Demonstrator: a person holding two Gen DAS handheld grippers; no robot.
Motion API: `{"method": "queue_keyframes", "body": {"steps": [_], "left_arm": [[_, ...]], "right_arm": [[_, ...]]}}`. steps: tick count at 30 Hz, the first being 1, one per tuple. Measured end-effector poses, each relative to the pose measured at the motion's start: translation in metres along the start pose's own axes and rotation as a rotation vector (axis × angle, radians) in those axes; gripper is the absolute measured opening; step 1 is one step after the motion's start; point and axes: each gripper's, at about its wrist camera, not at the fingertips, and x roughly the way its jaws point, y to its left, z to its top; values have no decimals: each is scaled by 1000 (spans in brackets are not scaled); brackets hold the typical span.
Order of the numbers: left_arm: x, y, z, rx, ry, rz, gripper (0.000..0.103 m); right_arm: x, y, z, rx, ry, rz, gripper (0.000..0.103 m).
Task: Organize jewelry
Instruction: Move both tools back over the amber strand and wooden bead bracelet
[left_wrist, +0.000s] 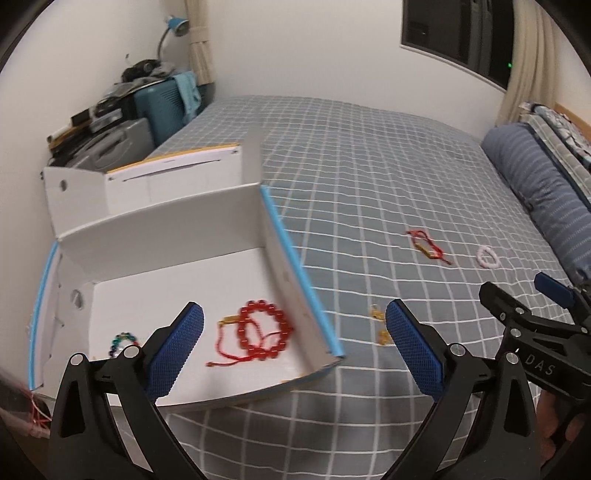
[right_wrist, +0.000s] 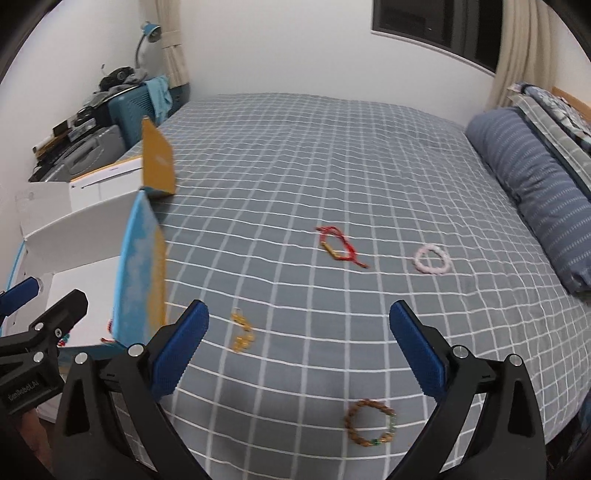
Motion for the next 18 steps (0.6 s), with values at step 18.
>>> {"method": "queue_keyframes", "body": {"steps": [18], "left_arm": [[39, -93, -9, 117, 53, -79, 97]], "right_arm": [[16, -96, -45, 55, 98, -36, 94]]}}
